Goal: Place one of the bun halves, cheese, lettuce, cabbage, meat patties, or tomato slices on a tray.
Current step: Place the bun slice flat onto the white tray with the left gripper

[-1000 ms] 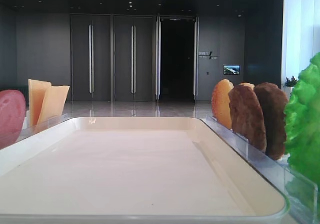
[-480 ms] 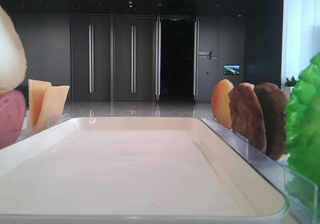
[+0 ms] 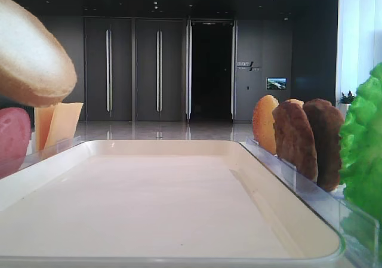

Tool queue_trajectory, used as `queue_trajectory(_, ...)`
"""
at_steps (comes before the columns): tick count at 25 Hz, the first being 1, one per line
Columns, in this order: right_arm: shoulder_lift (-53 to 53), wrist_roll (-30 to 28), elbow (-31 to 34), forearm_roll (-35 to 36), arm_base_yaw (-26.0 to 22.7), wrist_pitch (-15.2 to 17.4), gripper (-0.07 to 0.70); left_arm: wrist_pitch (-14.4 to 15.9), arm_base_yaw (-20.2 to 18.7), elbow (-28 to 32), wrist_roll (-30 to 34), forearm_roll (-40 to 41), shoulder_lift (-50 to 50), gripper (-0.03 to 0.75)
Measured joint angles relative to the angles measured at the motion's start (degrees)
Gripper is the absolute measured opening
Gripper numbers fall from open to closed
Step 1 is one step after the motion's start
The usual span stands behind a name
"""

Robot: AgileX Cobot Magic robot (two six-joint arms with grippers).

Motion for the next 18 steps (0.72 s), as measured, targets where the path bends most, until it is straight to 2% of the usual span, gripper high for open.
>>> queue_trajectory(5, 0.00, 0.00, 0.00, 0.00, 0.00, 0.00, 0.514, 0.41, 1.71, 0.51, 9.63, -3.98, 3.90, 0.113)
queue_trajectory(10, 0.00, 0.00, 0.00, 0.00, 0.00, 0.00, 0.514, 4.42, 1.71, 0.51, 18.31, -13.61, 11.03, 0.113)
queue_trajectory(18, 0.00, 0.00, 0.00, 0.00, 0.00, 0.00, 0.514, 5.12, 1.63, 0.51, 21.98, -19.11, 19.71, 0.113)
